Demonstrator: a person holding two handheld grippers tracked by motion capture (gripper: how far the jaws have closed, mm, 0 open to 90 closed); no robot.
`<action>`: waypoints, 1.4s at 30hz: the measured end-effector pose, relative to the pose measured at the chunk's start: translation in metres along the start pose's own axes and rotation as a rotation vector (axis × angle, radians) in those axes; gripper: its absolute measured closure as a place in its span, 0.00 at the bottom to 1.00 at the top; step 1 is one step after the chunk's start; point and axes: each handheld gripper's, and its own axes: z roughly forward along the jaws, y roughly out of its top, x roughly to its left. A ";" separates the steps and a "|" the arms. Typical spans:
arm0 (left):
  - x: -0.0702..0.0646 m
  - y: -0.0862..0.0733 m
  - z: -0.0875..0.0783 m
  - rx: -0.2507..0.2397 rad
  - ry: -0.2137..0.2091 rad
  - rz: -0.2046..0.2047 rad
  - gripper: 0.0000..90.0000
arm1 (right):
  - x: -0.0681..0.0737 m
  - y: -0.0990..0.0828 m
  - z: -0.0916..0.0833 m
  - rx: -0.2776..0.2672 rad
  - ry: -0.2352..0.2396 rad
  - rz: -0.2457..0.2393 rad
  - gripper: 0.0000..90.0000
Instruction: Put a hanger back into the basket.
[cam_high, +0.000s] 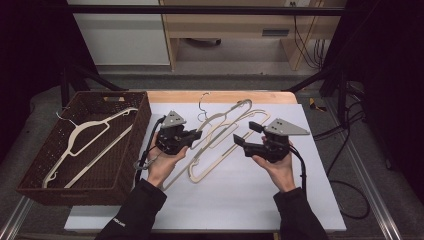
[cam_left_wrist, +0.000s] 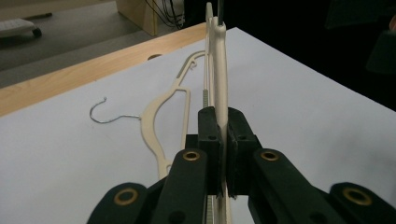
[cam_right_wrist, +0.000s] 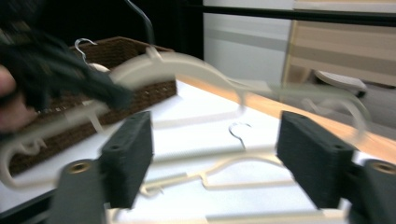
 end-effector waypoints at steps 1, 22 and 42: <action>0.000 0.002 -0.004 -0.011 -0.003 -0.006 0.96 | -0.002 -0.004 -0.006 0.001 -0.007 -0.001 0.25; 0.033 0.029 -0.095 -0.069 0.046 0.071 0.96 | -0.024 -0.048 -0.072 0.008 -0.117 0.066 0.08; 0.107 0.002 -0.172 -0.077 0.174 0.032 0.96 | -0.026 -0.047 -0.080 -0.002 -0.144 0.056 0.03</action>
